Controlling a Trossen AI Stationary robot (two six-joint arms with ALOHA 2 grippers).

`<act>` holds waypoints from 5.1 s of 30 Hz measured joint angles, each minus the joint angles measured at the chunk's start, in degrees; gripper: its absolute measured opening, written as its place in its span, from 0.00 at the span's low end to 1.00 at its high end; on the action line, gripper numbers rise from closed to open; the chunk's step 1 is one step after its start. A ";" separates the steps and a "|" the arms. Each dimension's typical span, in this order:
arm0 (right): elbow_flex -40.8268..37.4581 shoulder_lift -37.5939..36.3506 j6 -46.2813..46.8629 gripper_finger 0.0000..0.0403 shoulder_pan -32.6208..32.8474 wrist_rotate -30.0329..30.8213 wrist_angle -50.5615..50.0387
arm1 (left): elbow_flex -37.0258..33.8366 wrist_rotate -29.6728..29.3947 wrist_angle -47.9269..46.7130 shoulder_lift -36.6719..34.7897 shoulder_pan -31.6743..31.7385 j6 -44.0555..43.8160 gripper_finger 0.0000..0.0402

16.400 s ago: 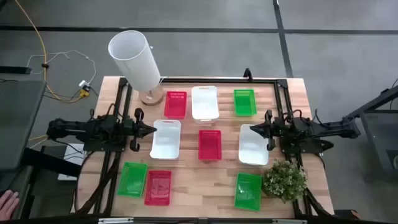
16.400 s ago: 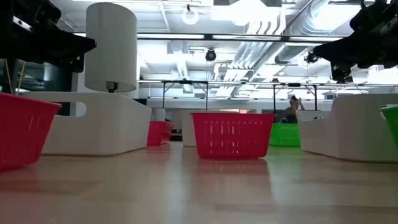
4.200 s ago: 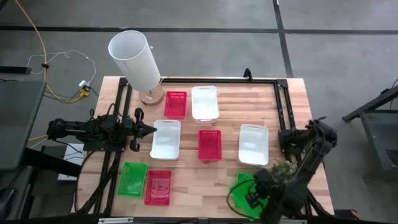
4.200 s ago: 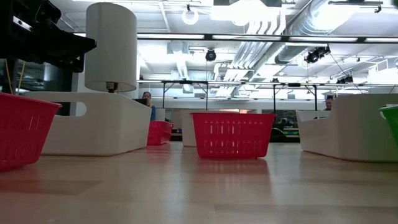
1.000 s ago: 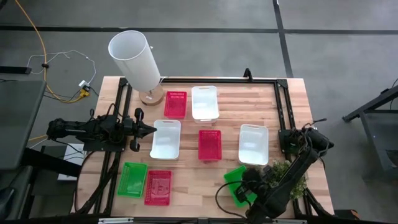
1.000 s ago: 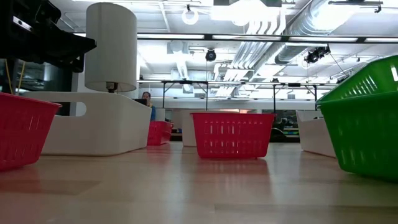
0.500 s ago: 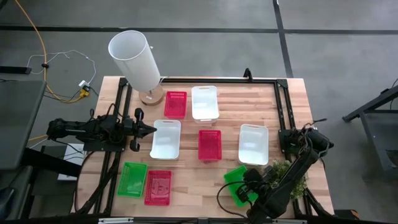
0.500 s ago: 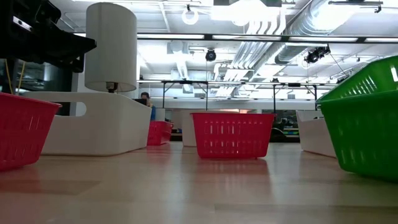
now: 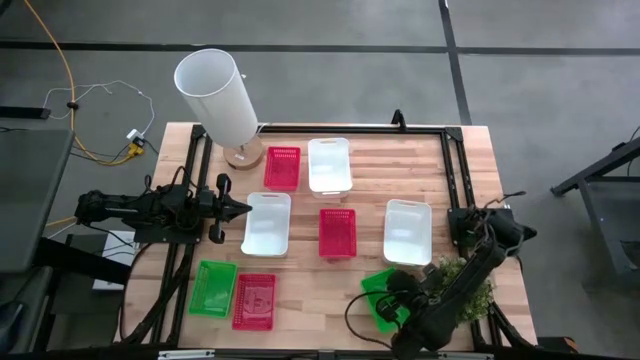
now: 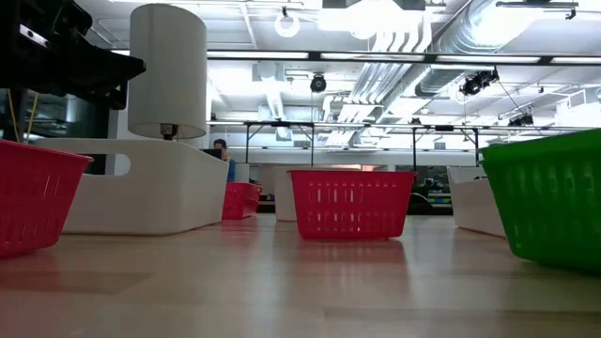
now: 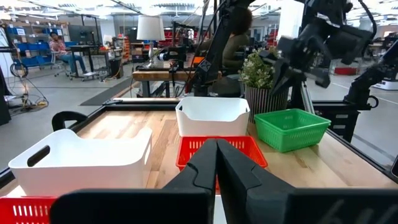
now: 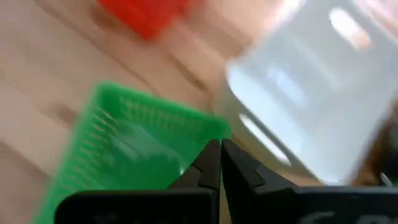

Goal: Stack baskets by color
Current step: Stack the left green bin on top of the stacked green bins

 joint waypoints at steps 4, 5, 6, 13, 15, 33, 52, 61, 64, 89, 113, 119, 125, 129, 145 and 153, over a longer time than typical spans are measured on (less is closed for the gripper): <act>1.07 -0.29 -5.50 0.00 0.61 15.49 1.38 | 0.01 0.01 0.00 0.00 0.00 0.01 0.00; 1.03 -0.31 -7.49 0.00 0.29 16.46 0.81 | 0.01 0.01 -0.02 0.02 0.00 0.01 0.00; 0.56 -0.31 -9.24 0.00 -0.20 16.29 0.71 | 0.00 0.01 0.00 0.01 0.01 0.01 0.00; -11.67 -8.83 -23.98 0.00 -4.84 14.99 13.73 | 0.01 0.01 0.00 0.00 0.01 0.00 0.00; -18.38 -14.58 -30.23 0.00 -6.32 15.04 22.89 | 0.00 0.01 0.00 0.01 0.00 -0.02 0.00; -70.00 -41.49 -101.90 0.00 -30.76 -9.73 137.48 | 0.00 0.01 0.00 0.01 0.01 -0.02 0.00; -70.01 -41.45 -102.15 0.00 -41.37 -21.34 137.61 | 0.00 -0.25 1.05 0.02 0.00 -11.70 0.00; -70.01 -41.45 -102.17 0.00 -41.35 -21.44 137.44 | -0.01 1.23 3.86 0.00 0.00 -12.71 0.00; -70.01 -41.45 -102.18 0.00 -41.37 -21.44 136.99 | -0.01 2.19 4.51 0.01 0.00 -13.09 0.00; -68.03 -41.40 -104.75 0.00 -42.46 -21.49 135.89 | -0.01 5.09 24.98 6.19 -6.49 -10.25 0.40; -66.30 -41.40 -104.55 0.00 -41.57 -21.53 130.47 | 42.83 -2.33 -50.33 48.57 -30.41 -33.57 0.54; -66.30 -41.40 -104.64 0.00 -41.57 -21.53 130.45 | 43.03 0.21 -60.97 56.09 -37.17 -42.49 0.54; -66.30 -41.40 -104.56 0.00 -41.57 -21.52 129.96 | 43.03 -1.57 -60.06 64.30 -41.10 -42.03 0.54; -66.30 -41.40 -104.55 0.00 -41.57 -21.50 129.66 | 43.05 -1.62 -59.82 69.23 -42.72 -41.43 0.54; -66.30 -41.40 -104.53 0.00 -41.57 -21.50 129.55 | 43.05 -3.18 -59.62 82.58 -43.50 -38.99 0.40; -66.30 -41.40 -104.46 0.00 -41.57 -21.50 129.60 | 43.08 0.08 -60.61 80.15 -43.46 -39.14 0.03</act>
